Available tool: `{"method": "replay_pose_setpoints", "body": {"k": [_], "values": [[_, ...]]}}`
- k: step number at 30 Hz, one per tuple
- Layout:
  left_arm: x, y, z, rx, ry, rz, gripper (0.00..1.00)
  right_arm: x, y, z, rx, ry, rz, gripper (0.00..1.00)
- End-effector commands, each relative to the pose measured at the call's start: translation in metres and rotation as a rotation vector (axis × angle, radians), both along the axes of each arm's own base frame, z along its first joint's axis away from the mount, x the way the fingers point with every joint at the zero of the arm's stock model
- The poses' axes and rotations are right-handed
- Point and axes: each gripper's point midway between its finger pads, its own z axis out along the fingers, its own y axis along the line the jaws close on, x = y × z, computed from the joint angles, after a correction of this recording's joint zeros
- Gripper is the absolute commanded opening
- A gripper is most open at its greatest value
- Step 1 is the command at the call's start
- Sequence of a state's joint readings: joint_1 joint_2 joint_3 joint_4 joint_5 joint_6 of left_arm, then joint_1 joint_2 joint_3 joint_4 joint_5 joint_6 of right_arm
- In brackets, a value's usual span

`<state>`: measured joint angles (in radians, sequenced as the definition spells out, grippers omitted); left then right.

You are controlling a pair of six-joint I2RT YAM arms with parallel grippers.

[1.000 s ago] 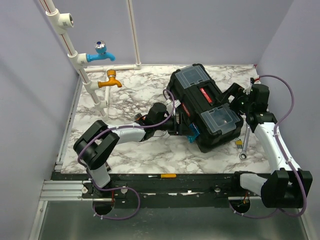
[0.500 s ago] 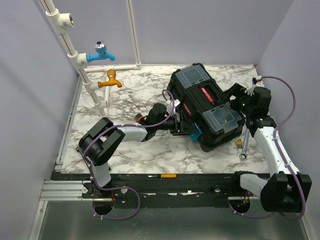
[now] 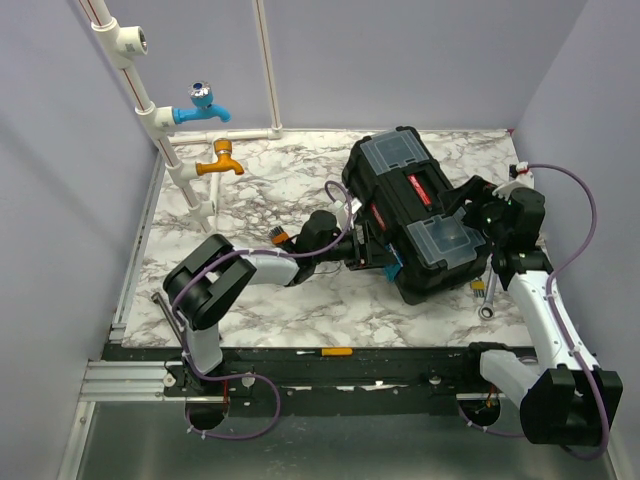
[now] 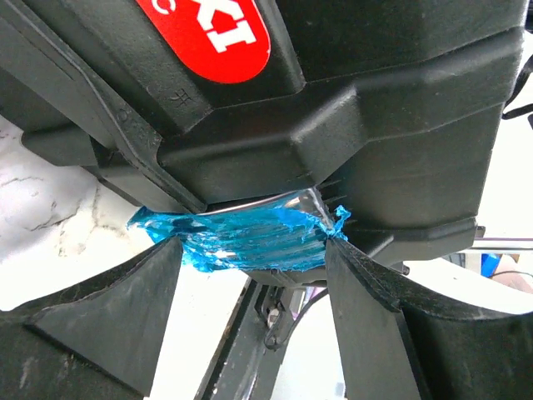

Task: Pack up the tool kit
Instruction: Close the toolbox at the center of the board.

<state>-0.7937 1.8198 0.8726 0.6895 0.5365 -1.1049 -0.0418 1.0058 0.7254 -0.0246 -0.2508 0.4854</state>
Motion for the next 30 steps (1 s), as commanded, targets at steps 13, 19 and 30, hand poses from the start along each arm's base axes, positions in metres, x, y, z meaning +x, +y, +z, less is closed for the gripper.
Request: {"method": "replay_pose_setpoints", "body": {"k": [13, 19, 30], "values": [[0.019, 0.042, 0.002, 0.146, -0.194, 0.226, 0.78, -0.049, 0.030, -0.038, 0.055, 0.377, 0.066, 0.96], [0.022, 0.104, -0.002, 0.266, -0.220, 0.315, 0.91, -0.017, -0.002, 0.036, -0.039, 0.222, -0.093, 0.98], [0.025, 0.180, -0.006, 0.432, -0.314, 0.453, 0.95, -0.008, 0.061, 0.087, -0.172, 0.140, 0.059, 0.92]]}}
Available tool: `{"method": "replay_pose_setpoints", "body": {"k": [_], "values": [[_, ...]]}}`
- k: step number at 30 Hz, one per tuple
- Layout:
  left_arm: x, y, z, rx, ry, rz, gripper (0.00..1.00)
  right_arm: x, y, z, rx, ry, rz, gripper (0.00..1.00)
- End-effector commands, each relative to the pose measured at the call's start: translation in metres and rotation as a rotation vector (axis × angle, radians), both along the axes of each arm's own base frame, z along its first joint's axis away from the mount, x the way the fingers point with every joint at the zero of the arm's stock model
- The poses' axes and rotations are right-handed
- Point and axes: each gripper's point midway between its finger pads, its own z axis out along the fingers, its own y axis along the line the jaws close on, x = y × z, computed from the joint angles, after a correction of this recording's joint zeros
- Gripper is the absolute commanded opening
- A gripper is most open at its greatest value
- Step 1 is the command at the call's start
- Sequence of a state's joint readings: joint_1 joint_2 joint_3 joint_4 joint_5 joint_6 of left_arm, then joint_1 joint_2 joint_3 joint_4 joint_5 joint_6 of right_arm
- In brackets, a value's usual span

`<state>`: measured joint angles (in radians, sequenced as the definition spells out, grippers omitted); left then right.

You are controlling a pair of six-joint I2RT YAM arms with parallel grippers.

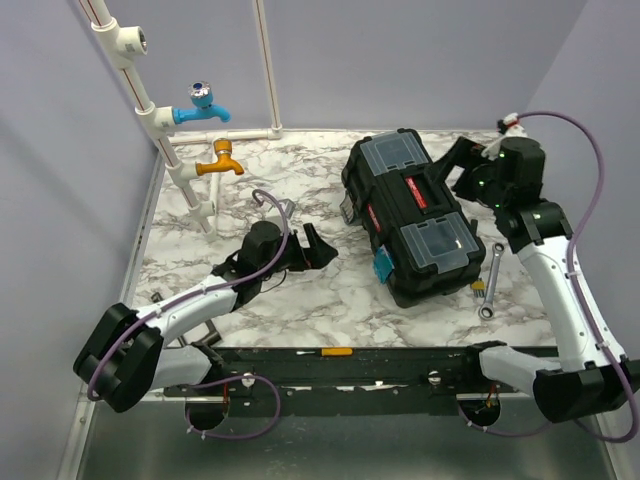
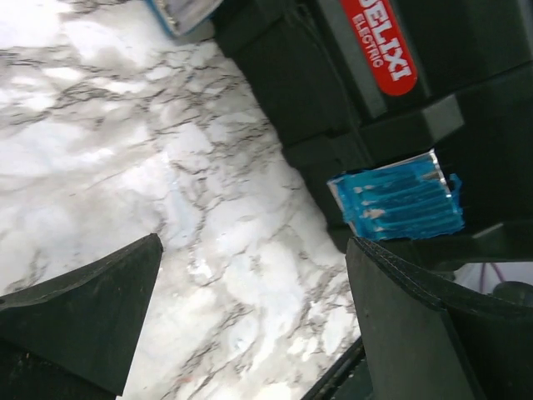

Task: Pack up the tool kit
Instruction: Close the toolbox at the center of the board.

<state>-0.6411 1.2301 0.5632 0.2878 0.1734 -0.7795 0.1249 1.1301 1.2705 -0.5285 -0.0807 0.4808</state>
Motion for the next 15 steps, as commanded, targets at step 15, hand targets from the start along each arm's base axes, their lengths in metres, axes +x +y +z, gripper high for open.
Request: {"method": "replay_pose_setpoints", "body": {"k": [15], "values": [[0.020, 0.094, -0.014, 0.248, -0.124, 0.280, 0.97, -0.058, 0.224, -0.078, -0.513, 0.079, 0.375, 0.90]]}}
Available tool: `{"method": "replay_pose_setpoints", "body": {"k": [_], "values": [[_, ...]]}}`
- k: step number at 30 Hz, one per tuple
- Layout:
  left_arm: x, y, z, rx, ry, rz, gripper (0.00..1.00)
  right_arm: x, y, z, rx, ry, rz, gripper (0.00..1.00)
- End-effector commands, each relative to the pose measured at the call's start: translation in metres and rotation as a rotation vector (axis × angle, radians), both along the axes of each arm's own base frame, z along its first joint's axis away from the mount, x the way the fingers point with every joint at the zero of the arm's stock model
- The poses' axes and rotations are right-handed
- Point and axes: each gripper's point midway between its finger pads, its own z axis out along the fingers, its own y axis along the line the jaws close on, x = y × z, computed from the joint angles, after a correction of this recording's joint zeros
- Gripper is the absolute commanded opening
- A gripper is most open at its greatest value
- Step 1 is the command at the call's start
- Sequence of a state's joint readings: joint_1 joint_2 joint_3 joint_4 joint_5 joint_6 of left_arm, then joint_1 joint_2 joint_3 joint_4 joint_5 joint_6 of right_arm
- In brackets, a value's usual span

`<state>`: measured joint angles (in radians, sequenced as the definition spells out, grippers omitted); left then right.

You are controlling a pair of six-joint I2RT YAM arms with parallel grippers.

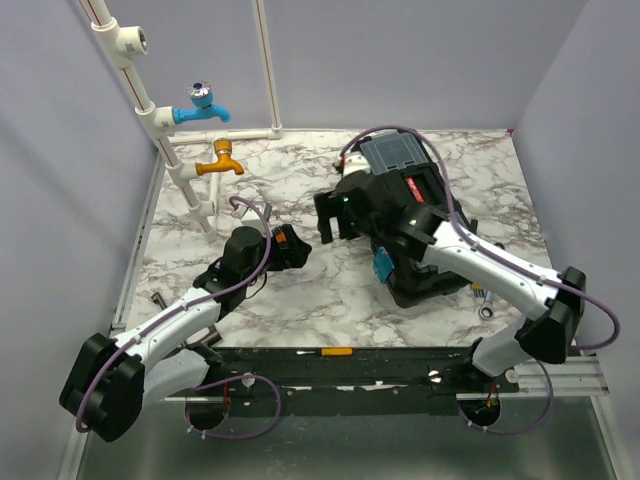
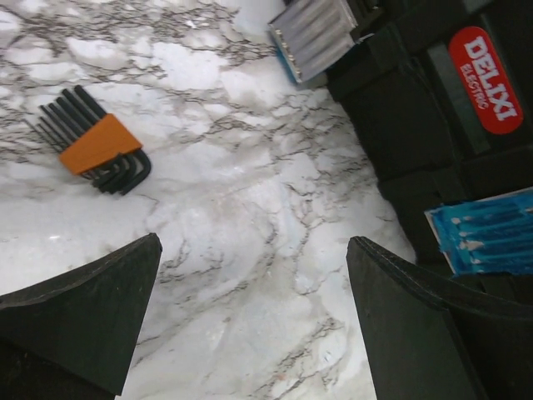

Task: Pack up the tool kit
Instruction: Close the toolbox at the center of the board.

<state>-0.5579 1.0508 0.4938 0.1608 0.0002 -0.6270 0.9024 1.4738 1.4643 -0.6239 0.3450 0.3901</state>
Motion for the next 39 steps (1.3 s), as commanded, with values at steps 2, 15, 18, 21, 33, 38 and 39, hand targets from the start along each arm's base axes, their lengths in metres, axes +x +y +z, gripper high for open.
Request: {"method": "replay_pose_setpoints", "body": {"k": [2, 15, 18, 21, 33, 38, 39], "values": [[0.006, 0.033, -0.011, 0.080, -0.015, 0.133, 0.97, -0.004, 0.017, -0.036, -0.183, -0.046, -0.022, 0.90], [-0.011, 0.094, -0.008, 0.037, -0.024, 0.428, 0.95, 0.023, 0.007, -0.122, -0.779, -0.226, 0.215, 0.89], [-0.020, 0.101, -0.006, 0.001, -0.041, 0.450, 0.94, 0.034, 0.018, -0.133, -0.830, -0.283, 0.271, 0.91], [-0.028, 0.106, 0.001, -0.022, -0.065, 0.453, 0.94, 0.051, 0.029, -0.135, -0.919, -0.302, 0.259, 0.91], [-0.044, 0.100, 0.012, -0.077, -0.097, 0.376, 0.94, 0.081, 0.020, -0.180, -1.376, -0.378, 0.319, 0.93], [-0.041, 0.099, 0.018, -0.038, -0.097, 0.362, 0.94, 0.080, 0.004, -0.201, -1.372, -0.359, 0.421, 0.82], [-0.041, 0.098, 0.019, -0.036, -0.100, 0.355, 0.94, 0.081, -0.003, -0.207, -1.380, -0.357, 0.444, 0.83]]}}
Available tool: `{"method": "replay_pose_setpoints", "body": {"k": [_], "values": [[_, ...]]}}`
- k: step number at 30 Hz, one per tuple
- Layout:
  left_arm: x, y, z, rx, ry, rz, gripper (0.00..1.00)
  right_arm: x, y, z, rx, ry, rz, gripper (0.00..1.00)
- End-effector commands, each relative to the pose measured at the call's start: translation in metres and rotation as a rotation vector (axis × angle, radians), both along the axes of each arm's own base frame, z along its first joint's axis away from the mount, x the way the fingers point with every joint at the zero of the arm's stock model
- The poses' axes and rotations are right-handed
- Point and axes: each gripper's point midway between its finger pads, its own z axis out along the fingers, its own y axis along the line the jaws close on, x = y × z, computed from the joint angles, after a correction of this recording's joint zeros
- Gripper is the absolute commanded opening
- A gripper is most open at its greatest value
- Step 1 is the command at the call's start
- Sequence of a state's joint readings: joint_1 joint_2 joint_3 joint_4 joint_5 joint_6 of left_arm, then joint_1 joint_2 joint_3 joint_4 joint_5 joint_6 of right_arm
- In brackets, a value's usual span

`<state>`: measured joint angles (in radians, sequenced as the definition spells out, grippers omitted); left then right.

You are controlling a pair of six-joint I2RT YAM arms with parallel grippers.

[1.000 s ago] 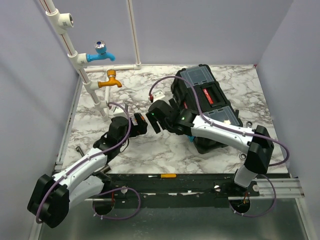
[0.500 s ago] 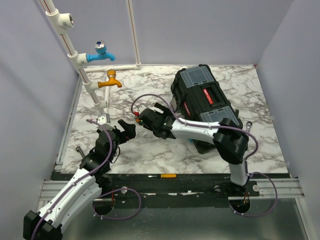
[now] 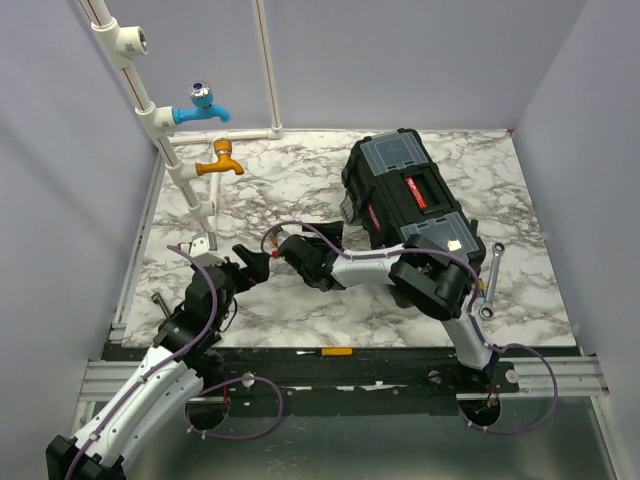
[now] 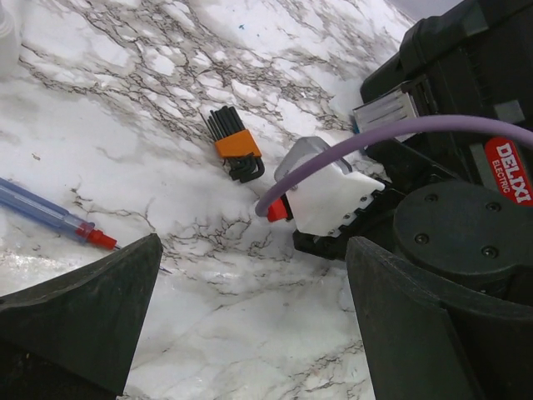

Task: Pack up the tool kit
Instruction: Close the toolbox at the center of the board.

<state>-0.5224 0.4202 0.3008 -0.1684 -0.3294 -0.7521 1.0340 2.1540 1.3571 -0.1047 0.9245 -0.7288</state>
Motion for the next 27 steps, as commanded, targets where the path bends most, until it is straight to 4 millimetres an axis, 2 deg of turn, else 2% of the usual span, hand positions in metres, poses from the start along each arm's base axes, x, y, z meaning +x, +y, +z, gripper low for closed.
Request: {"method": "replay_pose_setpoints", "body": {"k": [1, 6, 10, 13, 17, 22, 27], "values": [[0.001, -0.003, 0.005, 0.033, 0.011, -0.032, 0.94, 0.008, -0.020, -0.007, -0.049, 0.019, 0.071, 0.83], [0.002, -0.008, 0.006, 0.021, 0.003, -0.051, 0.94, 0.012, -0.034, -0.004, -0.065, 0.035, 0.233, 0.88], [0.003, -0.010, 0.004, 0.015, -0.001, -0.054, 0.95, 0.026, -0.038, -0.008, -0.115, 0.046, 0.264, 0.88], [0.004, -0.013, 0.004, 0.012, 0.002, -0.067, 0.95, 0.036, -0.032, -0.014, -0.176, 0.024, 0.343, 0.89], [0.004, -0.015, 0.006, 0.012, 0.003, -0.080, 0.95, 0.061, -0.033, -0.013, -0.235, -0.046, 0.344, 0.89], [0.002, -0.015, 0.009, 0.012, -0.018, -0.087, 0.95, 0.074, -0.022, -0.020, -0.289, -0.046, 0.403, 0.89], [0.002, -0.018, 0.011, 0.010, -0.022, -0.104, 0.95, 0.088, -0.014, -0.018, -0.341, -0.051, 0.415, 0.89]]}}
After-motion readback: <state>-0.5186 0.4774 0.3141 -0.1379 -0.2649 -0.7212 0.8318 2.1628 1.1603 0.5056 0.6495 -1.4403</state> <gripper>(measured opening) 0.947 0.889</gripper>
